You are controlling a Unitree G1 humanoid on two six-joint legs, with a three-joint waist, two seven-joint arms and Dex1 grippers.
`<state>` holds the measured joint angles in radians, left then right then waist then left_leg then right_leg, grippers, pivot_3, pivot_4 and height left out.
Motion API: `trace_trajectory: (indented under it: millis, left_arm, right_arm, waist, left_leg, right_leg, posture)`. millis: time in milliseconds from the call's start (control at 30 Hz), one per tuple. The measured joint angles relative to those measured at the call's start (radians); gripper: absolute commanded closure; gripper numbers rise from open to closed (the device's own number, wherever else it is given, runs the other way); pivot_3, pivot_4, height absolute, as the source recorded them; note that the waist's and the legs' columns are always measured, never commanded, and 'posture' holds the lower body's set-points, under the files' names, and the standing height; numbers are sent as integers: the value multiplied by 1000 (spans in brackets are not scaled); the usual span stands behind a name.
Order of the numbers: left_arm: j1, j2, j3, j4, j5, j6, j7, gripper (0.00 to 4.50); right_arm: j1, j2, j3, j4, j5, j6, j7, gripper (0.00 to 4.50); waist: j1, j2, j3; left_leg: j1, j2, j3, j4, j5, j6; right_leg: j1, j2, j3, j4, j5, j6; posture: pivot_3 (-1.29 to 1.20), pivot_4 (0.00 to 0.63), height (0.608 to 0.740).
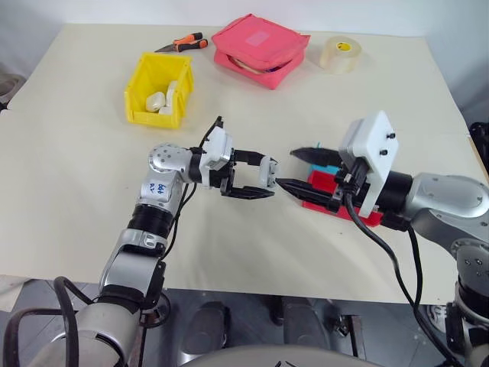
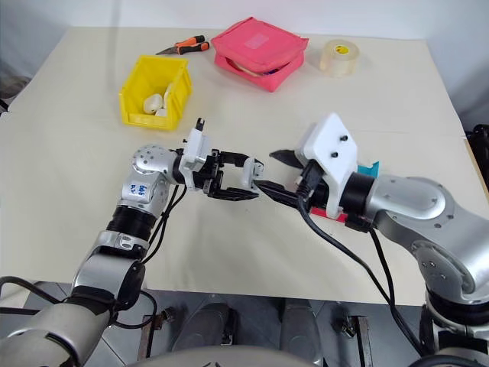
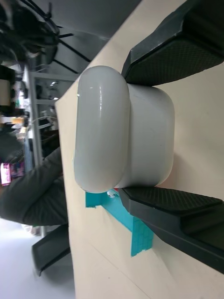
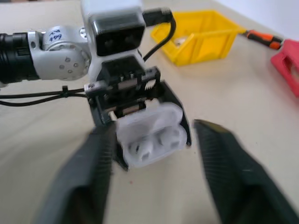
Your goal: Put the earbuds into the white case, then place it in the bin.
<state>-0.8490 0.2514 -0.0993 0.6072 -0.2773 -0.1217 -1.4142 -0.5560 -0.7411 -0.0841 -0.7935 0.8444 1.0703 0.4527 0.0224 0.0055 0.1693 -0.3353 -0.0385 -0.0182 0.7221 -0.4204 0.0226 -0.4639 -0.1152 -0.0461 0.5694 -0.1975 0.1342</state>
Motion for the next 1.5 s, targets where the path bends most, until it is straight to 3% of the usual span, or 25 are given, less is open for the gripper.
trace_trajectory:
  millis: [67,167,600,900,1100,1300,1500]
  left_arm:
    - [-15,-7,-5,9,8,-2,3,1690]
    - [-41,-11,-7,40,9,-12,2,1690]
    - [-49,-10,-7,74,10,-61,-7,1690]
    - [-37,0,-18,73,32,-60,-4,1690]
    - [-29,17,-14,69,32,-42,15,1690]
    - [-29,33,24,18,7,-27,34,1690]
    - [-33,69,40,2,7,-3,65,1690]
  right_arm:
    - [-62,6,32,-2,-1,21,-26,38]
    - [-116,17,93,2,-4,56,-54,110]
    - [-229,50,275,73,-89,154,-95,4479]
    - [-265,36,325,105,-122,195,-40,4479]
    - [-233,-71,305,114,-162,202,-9,4479]
    - [-107,-119,248,142,-199,180,12,4479]
    - [101,-113,96,166,-234,-52,97,4479]
  waist:
    - [0,0,0]
    - [0,0,0]
    - [-2,0,0]
    - [-1,0,0]
    - [0,0,0]
    - [0,0,0]
    - [2,0,0]
  left_leg:
    - [0,1,0,0,0,0]
    - [-1,0,0,-1,0,0]
    - [-1,0,1,0,0,1]
    - [-1,0,2,0,0,1]
    - [-1,0,3,0,0,1]
    - [-1,0,3,0,0,1]
    - [-1,0,5,0,0,1]
  right_leg:
    - [0,1,-1,-1,0,0]
    - [0,0,-1,-2,0,0]
    - [0,0,-3,-2,0,0]
    - [0,0,-4,-2,0,0]
    - [0,0,-4,-2,0,0]
    - [0,-1,-4,-3,1,0]
    - [1,0,-5,-3,1,0]
  posture:
    - [0,150,740]
    - [0,150,740]
    - [0,150,740]
    - [0,150,740]
    - [0,150,740]
    - [0,150,740]
    - [0,150,740]
